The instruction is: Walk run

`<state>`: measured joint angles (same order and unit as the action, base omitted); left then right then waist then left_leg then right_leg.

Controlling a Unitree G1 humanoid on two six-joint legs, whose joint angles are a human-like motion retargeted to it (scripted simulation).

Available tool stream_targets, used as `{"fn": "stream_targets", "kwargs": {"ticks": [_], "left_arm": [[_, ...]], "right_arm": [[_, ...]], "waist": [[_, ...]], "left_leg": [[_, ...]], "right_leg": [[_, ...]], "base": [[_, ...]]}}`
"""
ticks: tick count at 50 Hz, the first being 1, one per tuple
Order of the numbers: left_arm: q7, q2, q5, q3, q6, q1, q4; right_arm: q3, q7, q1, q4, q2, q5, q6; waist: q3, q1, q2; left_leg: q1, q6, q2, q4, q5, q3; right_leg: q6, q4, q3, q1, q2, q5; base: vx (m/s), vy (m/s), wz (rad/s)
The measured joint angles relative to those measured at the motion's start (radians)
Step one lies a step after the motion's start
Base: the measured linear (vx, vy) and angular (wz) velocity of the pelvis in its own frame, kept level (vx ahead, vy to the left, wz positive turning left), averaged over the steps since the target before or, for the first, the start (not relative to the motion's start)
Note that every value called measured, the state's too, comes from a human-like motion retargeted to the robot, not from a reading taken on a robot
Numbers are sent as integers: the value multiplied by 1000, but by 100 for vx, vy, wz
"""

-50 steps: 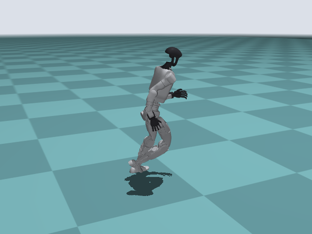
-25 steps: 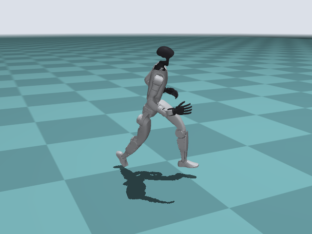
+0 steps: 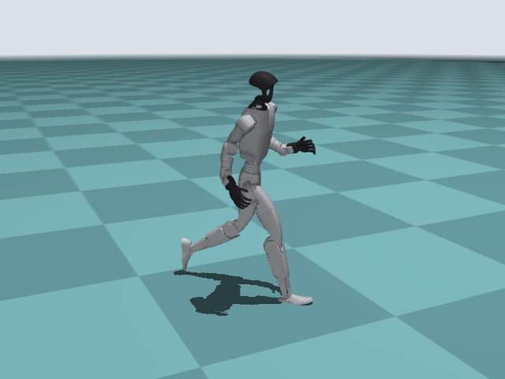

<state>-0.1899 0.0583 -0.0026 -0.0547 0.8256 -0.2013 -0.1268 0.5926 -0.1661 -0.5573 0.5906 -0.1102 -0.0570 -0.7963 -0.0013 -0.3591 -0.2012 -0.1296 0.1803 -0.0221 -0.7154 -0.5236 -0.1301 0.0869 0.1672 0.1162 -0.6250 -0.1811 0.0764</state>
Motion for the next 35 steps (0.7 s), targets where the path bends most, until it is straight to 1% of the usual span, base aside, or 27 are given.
{"fn": "stream_targets", "kwargs": {"ticks": [1, 2, 3, 4, 5, 7, 8, 9, 11, 12, 13, 15, 16, 17, 18, 19, 20, 21, 22, 23, 24, 25, 27, 30, 32, 33, 35], "left_arm": [[8, -6, 16, -30, -1, -16, 4], [9, -19, 32, -55, 0, -38, -3], [-3, -44, 49, -71, 6, -75, -30], [-21, -69, 51, -39, 18, -99, -87], [-42, -93, 47, 17, 33, -117, -158], [-56, -126, 45, 5, 43, -133, -211], [-63, -124, 63, -18, 51, -161, -219], [-65, -118, 88, -28, 58, -182, -223], [-58, -105, 134, -35, 63, -209, -223], [-51, -100, 148, -40, 60, -216, -221], [-44, -95, 155, -51, 56, -219, -216], [-38, -79, 154, -79, 48, -213, -202], [-45, -71, 146, -102, 44, -200, -186], [-49, -60, 138, -123, 38, -187, -166], [-44, -45, 128, -136, 30, -175, -139], [-39, -30, 114, -143, 24, -166, -120], [-33, -14, 100, -148, 19, -159, -105], [-43, -2, 97, -111, 23, -176, -117], [-62, -5, 93, -105, 25, -175, -137], [-97, -35, 87, -160, 23, -136, -174], [-99, -63, 95, -169, 24, -113, -190], [-83, -90, 110, -157, 26, -98, -196], [-47, -112, 107, -86, 34, -112, -188], [-39, -110, 85, 15, 11, -132, -187], [-70, -101, 61, 23, -8, -127, -184], [-85, -94, 51, 18, -15, -121, -178], [-103, -78, 39, 1, -31, -101, -153]], "right_arm": [[-25, -21, 57, -21, 26, 6, 24], [-58, -38, 105, -37, 50, 18, 47], [-104, -49, 133, -42, 69, 43, 65], [-85, -88, 167, -34, 78, 89, 96], [-32, -140, 203, -18, 82, 145, 133], [-96, -186, 308, -42, 108, 247, 169], [-133, -201, 339, -68, 112, 295, 174], [-160, -213, 356, -103, 123, 338, 177], [-197, -250, 363, -179, 161, 392, 181], [-211, -280, 359, -213, 186, 396, 185], [-225, -321, 349, -244, 214, 380, 193], [-232, -383, 317, -295, 254, 285, 201], [-239, -368, 311, -310, 269, 214, 192], [-247, -347, 306, -319, 280, 147, 180], [-260, -315, 306, -319, 282, 88, 163], [-277, -296, 293, -306, 281, 45, 148], [-296, -284, 274, -288, 278, 10, 134], [-282, -303, 198, -245, 245, -21, 122], [-279, -331, 146, -199, 217, -38, 116], [-297, -375, 144, -145, 202, -27, 121], [-307, -421, 133, -112, 192, 14, 134], [-313, -467, 118, -90, 184, 70, 149], [-283, -454, 56, -94, 163, 115, 149], [-170, -375, 9, -111, 102, 92, 93], [-145, -283, 10, -112, 74, 73, 48], [-146, -242, 20, -112, 66, 70, 28], [-164, -188, 56, -123, 62, 70, 3]], "waist": [[-8, 6, 46], [-17, 26, 75], [-30, 74, 71], [-60, 135, 44], [-100, 203, 6], [-158, 360, 95], [-177, 415, 118], [-183, 447, 132], [-175, 506, 165], [-168, 550, 187], [-162, 607, 204], [-159, 660, 181], [-164, 633, 157], [-161, 612, 136], [-144, 603, 118], [-149, 592, 110], [-165, 581, 108], [-184, 600, 77], [-193, 600, 70], [-183, 562, 109], [-196, 540, 114], [-219, 527, 103], [-223, 525, 111], [-195, 345, 79], [-164, 261, 100], [-144, 237, 117], [-108, 270, 156]], "left_leg": [[30, -24, -48, -94, 53, 47], [65, -59, -75, -198, 120, 103], [110, -120, -60, -320, 215, 177], [187, -162, -19, -437, 325, 172], [280, -196, 36, -551, 442, 129], [444, -251, -12, -490, 598, 278], [514, -258, -23, -418, 650, 308], [585, -265, -56, -333, 684, 294], [712, -290, -133, -110, 713, 255], [760, -310, -137, 28, 707, 277], [794, -336, -80, 180, 678, 346], [799, -363, 27, 468, 596, 465], [804, -403, -1, 551, 628, 394], [811, -432, 5, 596, 630, 338], [822, -439, 79, 563, 574, 311], [838, -442, 157, 404, 588, 341], [857, -442, 238, 181, 636, 399], [849, -442, 116, 83, 681, 110], [828, -442, 60, -8, 731, -12], [781, -442, 137, -84, 794, 197], [707, -442, 131, -64, 825, 281], [619, -442, 82, 2, 842, 303], [487, -374, 15, 96, 776, 297], [266, -282, 29, 235, 516, 245], [156, -210, 21, 257, 348, 212], [109, -176, 20, 248, 285, 200], [47, -139, 18, 196, 179, 240]], "right_leg": [[-1, 103, -21, 0, -13, -36], [-5, 218, -99, 8, 21, -23], [-18, 355, -294, 32, 149, 85], [-6, 420, -211, 84, 150, 149], [18, 448, 9, 149, 88, 190], [52, 388, -68, 277, 159, 204], [30, 349, -101, 345, 184, 145], [-20, 297, -101, 419, 196, 26], [-154, 192, -117, 562, 208, -288], [-222, 153, -157, 626, 217, -428], [-287, 127, -215, 686, 232, -518], [-347, 146, -314, 780, 346, -600], [-347, 170, -289, 797, 398, -567], [-338, 212, -249, 806, 445, -532], [-313, 288, -179, 802, 482, -493], [-232, 383, -104, 779, 502, -446], [-122, 488, -25, 748, 514, -395], [-27, 681, 30, 690, 509, -304], [33, 861, 34, 607, 499, -212], [21, 1014, -64, 476, 479, -118], [32, 1055, -84, 368, 411, -71], [54, 1040, -65, 270, 320, -48], [32, 852, -72, 162, 259, -35], [-97, 446, -51, 73, 187, -40], [-156, 131, -107, 81, 101, -12], [-125, 8, -180, 94, 90, 29], [-98, -133, -263, 121, 62, 109]], "base": [[277, -128, 6], [267, -126, -95], [338, -130, -71], [386, -117, -2], [325, -85, -37], [216, -64, -180], [223, -43, -141], [307, -30, -22], [314, -25, 35], [208, -34, -67], [226, -42, -91], [278, -48, -25], [256, -59, 90], [177, -80, 103], [202, -122, 39], [275, -165, -19], [380, -60, -3], [389, 41, 24], [302, 104, 39], [249, 50, 25], [245, 30, 25], [244, 43, 41], [154, 26, 126], [206, -23, 341], [191, -48, 264], [155, -59, 137], [185, -83, 46]]}}
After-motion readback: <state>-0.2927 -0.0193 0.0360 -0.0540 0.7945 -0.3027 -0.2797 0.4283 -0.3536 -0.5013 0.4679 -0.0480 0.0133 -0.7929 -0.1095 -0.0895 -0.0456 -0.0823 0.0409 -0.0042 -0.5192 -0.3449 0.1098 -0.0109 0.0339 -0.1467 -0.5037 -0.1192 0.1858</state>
